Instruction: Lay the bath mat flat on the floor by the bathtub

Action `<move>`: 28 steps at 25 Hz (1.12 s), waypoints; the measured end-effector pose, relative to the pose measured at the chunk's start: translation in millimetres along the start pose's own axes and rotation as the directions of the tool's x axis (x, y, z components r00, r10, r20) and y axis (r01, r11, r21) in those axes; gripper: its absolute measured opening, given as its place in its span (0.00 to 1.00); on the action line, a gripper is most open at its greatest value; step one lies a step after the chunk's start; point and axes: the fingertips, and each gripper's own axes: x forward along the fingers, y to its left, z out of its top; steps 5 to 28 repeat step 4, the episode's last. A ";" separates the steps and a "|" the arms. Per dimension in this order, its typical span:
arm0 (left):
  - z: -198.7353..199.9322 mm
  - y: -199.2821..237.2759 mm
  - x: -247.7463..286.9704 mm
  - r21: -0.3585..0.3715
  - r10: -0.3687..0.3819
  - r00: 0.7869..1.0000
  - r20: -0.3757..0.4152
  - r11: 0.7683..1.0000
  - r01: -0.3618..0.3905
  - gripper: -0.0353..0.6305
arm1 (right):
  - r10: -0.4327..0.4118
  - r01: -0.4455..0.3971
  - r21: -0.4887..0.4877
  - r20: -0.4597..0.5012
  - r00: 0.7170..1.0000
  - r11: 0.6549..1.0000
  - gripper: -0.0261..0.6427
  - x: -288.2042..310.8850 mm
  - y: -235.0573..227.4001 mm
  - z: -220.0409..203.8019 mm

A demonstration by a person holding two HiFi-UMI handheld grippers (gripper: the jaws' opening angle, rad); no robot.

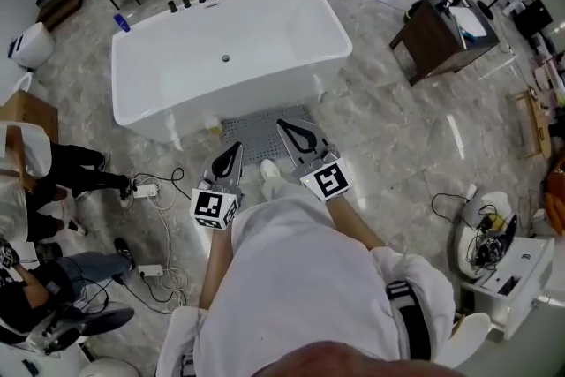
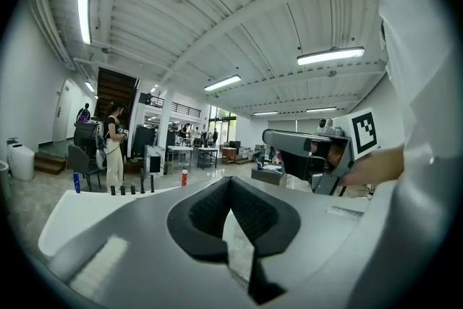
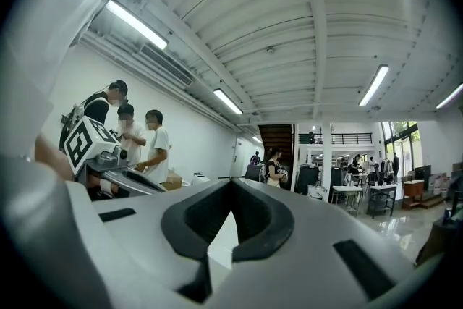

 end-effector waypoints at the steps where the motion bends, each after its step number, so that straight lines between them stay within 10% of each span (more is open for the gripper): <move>1: 2.5 -0.1 5.4 0.006 -0.007 1.000 0.007 1.000 0.007 0.05 | -0.007 0.007 0.003 0.003 1.000 1.000 0.04 0.3 -4.7 0.8; 28: 12.3 -0.1 25.7 0.027 -0.035 0.999 0.031 0.999 0.034 0.05 | -0.036 0.036 -0.009 0.019 0.999 0.999 0.04 1.2 -22.6 4.4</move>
